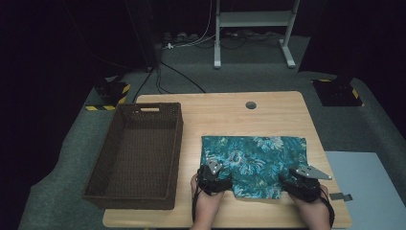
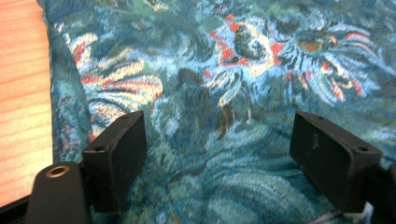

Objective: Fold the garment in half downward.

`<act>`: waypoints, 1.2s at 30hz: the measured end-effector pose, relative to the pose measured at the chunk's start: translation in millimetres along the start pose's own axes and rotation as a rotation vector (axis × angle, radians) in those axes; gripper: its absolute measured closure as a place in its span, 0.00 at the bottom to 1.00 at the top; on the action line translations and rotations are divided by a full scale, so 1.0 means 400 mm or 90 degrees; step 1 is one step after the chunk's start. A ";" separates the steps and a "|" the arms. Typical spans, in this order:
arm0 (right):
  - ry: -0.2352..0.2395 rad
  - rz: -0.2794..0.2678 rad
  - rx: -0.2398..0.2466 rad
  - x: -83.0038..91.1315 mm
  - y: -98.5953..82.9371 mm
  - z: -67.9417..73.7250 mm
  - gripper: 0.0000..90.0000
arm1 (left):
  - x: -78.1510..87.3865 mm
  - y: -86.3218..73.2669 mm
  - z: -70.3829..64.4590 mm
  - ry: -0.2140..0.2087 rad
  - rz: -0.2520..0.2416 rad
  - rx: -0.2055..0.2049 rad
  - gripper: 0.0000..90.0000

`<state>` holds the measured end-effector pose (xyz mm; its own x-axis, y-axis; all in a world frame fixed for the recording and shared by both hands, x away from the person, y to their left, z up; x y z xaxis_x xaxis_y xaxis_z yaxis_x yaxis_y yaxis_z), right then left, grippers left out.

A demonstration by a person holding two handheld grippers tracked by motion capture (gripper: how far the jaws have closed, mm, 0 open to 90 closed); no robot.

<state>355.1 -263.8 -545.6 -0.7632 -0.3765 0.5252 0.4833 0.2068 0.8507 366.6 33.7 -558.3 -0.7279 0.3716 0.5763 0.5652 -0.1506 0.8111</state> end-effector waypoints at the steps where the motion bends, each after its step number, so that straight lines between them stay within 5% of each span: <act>1: 0.000 0.002 0.003 0.002 -0.004 0.000 0.52 | 0.002 -0.003 0.001 0.002 0.004 -0.004 0.21; 10: -0.008 0.034 0.019 0.014 -0.037 -0.005 0.50 | 0.017 -0.017 0.004 0.026 0.011 -0.044 0.22; 26: -0.009 0.044 0.005 0.003 -0.032 -0.022 0.36 | 0.023 0.017 0.053 0.037 -0.007 -0.034 0.18; 36: -0.002 0.056 0.004 -0.028 -0.021 -0.026 0.27 | -0.004 0.000 0.076 0.057 0.028 -0.031 0.15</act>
Point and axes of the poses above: each handheld gripper's, and its own axes: x roughly backward along the jaws, y roughly out of its top, z roughly to its left, the point moved 3 cm from there along -x, roughly forward along the jaws, and after that the axes turned 5 degrees about -z, right-handed, at the moved point
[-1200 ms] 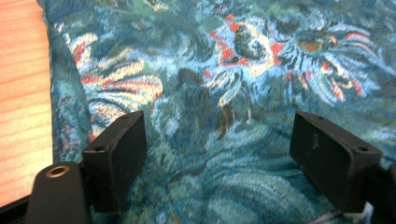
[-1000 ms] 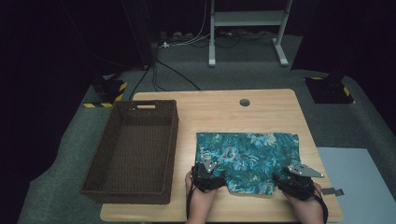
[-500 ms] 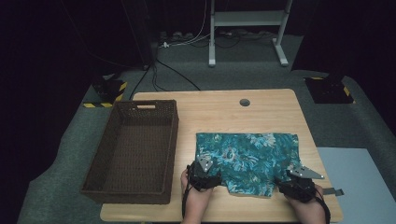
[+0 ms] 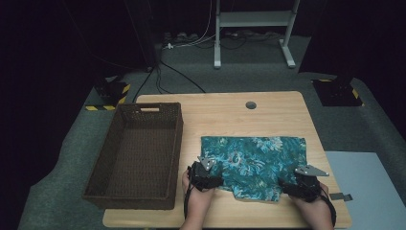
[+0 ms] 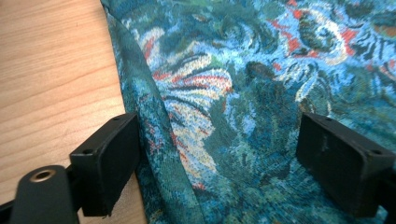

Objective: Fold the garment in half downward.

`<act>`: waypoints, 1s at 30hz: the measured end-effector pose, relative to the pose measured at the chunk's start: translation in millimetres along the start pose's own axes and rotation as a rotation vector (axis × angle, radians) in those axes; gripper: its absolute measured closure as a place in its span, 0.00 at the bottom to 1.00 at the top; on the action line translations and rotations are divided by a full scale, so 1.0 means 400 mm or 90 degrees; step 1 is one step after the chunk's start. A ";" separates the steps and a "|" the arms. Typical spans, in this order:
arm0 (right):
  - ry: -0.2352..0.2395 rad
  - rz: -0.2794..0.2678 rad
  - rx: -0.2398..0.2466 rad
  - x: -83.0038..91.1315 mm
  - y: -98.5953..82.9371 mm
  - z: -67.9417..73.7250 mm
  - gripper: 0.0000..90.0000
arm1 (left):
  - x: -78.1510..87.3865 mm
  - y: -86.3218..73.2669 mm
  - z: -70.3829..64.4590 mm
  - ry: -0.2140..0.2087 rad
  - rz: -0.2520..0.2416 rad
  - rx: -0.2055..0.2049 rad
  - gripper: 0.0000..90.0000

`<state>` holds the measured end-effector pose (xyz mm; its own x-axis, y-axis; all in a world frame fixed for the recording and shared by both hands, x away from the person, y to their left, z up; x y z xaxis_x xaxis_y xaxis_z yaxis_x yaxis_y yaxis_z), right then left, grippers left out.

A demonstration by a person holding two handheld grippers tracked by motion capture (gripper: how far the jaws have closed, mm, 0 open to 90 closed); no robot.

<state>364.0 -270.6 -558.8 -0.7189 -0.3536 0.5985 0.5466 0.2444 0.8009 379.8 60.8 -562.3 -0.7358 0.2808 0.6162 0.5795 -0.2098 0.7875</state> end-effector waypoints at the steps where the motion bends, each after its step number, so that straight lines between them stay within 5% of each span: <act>1: -0.002 0.003 0.009 -0.001 0.000 0.002 0.25 | 0.000 -0.001 0.000 0.003 -0.001 -0.002 0.14; 15: 0.001 0.016 0.021 -0.001 -0.004 0.003 0.17 | -0.003 -0.001 -0.009 -0.014 -0.001 -0.014 0.12; 30: -0.015 0.016 0.010 0.031 -0.026 -0.040 0.17 | -0.004 0.000 -0.072 -0.044 0.001 -0.041 0.12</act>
Point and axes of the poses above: each handheld gripper's, and its own axes: x roughly backward along the jaws, y roughly out of its top, z roughly to its left, the point moved 3 cm from there along -x, roughly forward along the jaws, and after that the axes turned 5 degrees about -z, right-handed, at the moved point
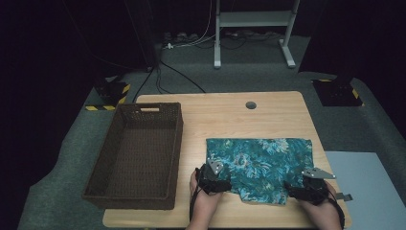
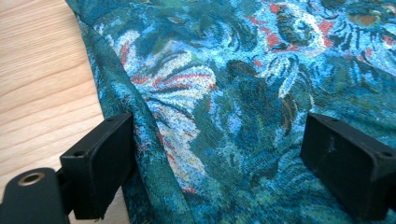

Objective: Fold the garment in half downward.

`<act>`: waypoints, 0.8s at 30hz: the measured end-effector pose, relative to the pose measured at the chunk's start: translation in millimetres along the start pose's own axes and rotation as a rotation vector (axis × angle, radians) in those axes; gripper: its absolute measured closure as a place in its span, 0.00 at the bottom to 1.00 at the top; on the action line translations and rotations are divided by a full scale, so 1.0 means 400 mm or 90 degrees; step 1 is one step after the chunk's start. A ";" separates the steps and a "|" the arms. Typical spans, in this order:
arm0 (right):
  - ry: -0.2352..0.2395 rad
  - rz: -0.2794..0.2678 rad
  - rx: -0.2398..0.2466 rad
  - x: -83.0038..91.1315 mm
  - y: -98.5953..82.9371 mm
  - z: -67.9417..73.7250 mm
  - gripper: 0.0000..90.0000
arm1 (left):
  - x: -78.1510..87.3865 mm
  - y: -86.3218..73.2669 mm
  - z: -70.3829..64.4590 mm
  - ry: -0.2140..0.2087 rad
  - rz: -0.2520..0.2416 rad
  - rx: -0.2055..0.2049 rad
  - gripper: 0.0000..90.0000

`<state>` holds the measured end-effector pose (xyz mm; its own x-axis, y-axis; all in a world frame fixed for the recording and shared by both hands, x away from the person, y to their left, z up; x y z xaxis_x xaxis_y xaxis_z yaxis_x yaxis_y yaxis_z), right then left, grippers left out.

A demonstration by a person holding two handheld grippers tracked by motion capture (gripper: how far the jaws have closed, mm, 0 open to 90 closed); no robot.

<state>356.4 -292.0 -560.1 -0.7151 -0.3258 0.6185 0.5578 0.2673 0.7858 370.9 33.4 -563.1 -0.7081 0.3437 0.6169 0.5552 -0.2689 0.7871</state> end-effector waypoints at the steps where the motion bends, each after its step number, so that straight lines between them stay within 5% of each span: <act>1: -0.002 -0.001 -0.003 0.004 -0.004 -0.006 0.17 | 0.000 0.000 -0.005 -0.003 0.000 -0.001 0.12; 13: -0.024 -0.009 -0.022 0.032 -0.028 -0.044 0.17 | 0.000 0.000 -0.055 -0.028 -0.001 -0.021 0.12; 17: -0.025 -0.009 -0.022 0.035 -0.031 -0.047 0.17 | 0.001 -0.001 -0.055 -0.033 0.000 -0.024 0.11; 21: -0.027 -0.005 -0.014 0.034 -0.026 -0.043 0.14 | 0.004 0.002 -0.038 -0.050 -0.002 0.001 0.10; 24: -0.007 -0.009 -0.002 0.026 -0.004 -0.018 0.12 | 0.012 0.014 -0.020 -0.045 -0.010 0.002 0.09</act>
Point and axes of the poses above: each handheld gripper's, and its own axes: x roughly backward along the jaws, y roughly out of its top, z roughly to its left, the point moved 3 cm from there along -x, roughly forward along the jaws, and after that the axes turned 5 degrees about -z, right-handed, at the moved point
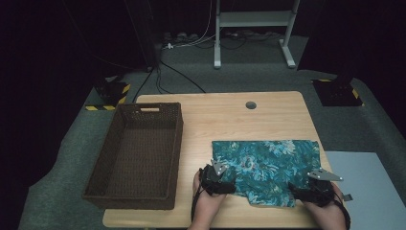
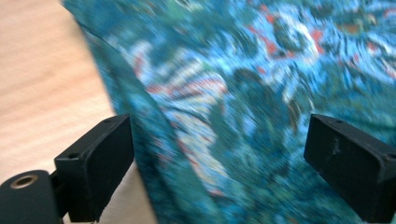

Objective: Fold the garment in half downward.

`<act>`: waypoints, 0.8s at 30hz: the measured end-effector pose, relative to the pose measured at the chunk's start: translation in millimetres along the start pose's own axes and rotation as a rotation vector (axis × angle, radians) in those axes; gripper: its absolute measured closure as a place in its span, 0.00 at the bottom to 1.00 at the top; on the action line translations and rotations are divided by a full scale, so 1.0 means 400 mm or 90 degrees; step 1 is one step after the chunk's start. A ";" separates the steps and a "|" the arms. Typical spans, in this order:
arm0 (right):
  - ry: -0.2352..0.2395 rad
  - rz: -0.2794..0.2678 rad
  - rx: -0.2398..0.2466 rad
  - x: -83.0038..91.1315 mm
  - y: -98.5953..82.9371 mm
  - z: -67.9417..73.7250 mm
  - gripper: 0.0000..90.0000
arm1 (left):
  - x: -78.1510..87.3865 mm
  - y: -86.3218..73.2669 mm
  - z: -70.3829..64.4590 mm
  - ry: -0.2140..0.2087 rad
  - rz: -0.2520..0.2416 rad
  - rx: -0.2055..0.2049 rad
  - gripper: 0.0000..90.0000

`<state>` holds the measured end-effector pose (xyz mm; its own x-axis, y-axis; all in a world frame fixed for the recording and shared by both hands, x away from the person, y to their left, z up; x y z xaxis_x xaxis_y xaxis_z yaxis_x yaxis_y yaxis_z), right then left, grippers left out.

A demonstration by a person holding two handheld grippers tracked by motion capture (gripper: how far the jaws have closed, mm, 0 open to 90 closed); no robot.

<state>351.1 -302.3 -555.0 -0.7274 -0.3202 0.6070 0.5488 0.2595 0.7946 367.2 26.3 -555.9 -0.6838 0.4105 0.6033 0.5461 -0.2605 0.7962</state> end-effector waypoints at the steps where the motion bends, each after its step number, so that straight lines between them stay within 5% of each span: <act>1: 0.005 -0.001 -0.001 -0.005 0.006 0.007 0.11 | 0.005 0.010 0.014 0.005 -0.009 0.003 0.09; 13: 0.039 0.010 -0.004 -0.048 0.023 0.056 0.14 | -0.019 0.000 0.053 0.042 0.021 -0.001 0.11; 24: 0.021 0.008 0.009 -0.020 -0.003 0.027 0.15 | -0.022 -0.006 -0.001 0.017 0.008 -0.019 0.12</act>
<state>351.8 -290.0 -561.0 -0.7062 -0.3465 0.6174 0.5520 0.2767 0.7866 371.8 23.1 -563.0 -0.6896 0.3830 0.6145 0.5411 -0.2914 0.7889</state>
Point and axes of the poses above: each handheld gripper's, and its own axes: x roughly backward along the jaws, y roughly out of its top, z roughly to its left, the point moved 3 cm from there along -x, roughly forward along the jaws, and after that the axes turned 5 degrees about -z, right-handed, at the moved point
